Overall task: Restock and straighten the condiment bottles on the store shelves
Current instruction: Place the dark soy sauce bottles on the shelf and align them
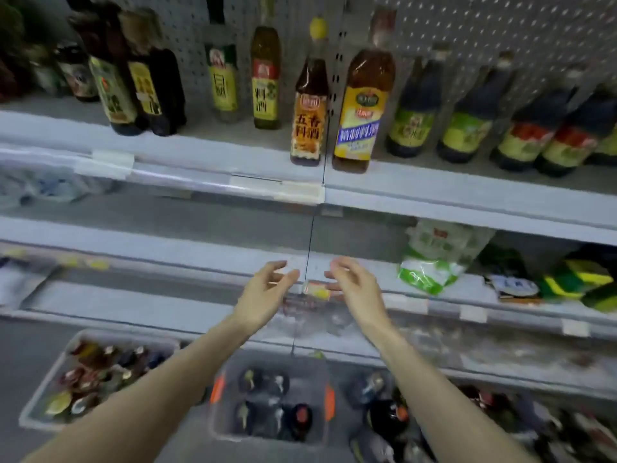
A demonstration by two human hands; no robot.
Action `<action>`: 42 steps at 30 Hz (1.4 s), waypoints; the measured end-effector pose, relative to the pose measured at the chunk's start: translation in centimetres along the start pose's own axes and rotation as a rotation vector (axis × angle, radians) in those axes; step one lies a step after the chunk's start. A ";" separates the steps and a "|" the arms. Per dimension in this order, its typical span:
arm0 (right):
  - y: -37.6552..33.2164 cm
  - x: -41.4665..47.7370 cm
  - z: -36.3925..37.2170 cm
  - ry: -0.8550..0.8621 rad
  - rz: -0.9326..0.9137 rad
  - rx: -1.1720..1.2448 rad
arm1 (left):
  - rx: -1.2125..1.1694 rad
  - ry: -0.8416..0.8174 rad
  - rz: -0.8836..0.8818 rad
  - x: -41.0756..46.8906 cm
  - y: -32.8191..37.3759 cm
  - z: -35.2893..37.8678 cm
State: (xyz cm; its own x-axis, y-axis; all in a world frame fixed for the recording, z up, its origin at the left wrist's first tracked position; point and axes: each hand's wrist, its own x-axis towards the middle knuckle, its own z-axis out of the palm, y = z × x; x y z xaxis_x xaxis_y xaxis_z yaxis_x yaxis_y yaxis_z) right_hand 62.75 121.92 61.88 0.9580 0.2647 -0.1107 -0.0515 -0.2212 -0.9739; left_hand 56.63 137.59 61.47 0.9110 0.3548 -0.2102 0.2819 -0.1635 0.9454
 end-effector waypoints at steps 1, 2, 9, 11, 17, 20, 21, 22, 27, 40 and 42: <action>2.5 0.0 0.4 0.010 0.010 -0.009 | 0.006 -0.008 -0.033 0.2 -2.3 0.6; 4.9 0.1 0.9 0.014 0.035 -0.008 | 0.005 -0.015 -0.065 0.5 -4.6 1.0; 20.0 -0.9 4.1 0.029 0.247 -0.049 | 0.020 -0.067 -0.230 1.7 -18.7 3.2; 25.3 -1.4 5.2 0.019 0.317 -0.062 | 0.020 -0.090 -0.288 2.0 -23.7 4.4; 39.7 -2.6 8.2 0.077 0.481 -0.097 | 0.044 -0.134 -0.401 2.5 -37.2 7.8; 46.1 -3.3 9.4 0.079 0.533 -0.082 | 0.056 -0.141 -0.433 2.8 -43.3 9.3; 48.4 -3.4 9.7 0.089 0.548 -0.093 | 0.053 -0.137 -0.444 2.9 -45.2 9.7; 50.3 -3.6 10.1 0.094 0.557 -0.092 | 0.042 -0.135 -0.456 3.0 -47.1 10.2; 58.2 -4.5 11.7 0.078 0.587 -0.135 | -0.003 -0.159 -0.534 3.3 -53.6 11.8; 66.3 -3.5 14.1 0.106 0.444 -0.227 | 0.003 -0.137 -0.562 5.0 -62.7 14.3; 66.7 -3.2 14.4 0.092 0.444 -0.235 | 0.005 -0.146 -0.553 5.2 -63.3 14.2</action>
State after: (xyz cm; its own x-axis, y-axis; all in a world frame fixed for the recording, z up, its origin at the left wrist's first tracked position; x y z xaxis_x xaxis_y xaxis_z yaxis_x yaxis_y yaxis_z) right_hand 52.21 119.83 -5.53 0.8795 0.0160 -0.4757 -0.4045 -0.5017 -0.7647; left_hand 47.82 136.70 -3.02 0.6596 0.2577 -0.7061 0.7296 0.0062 0.6839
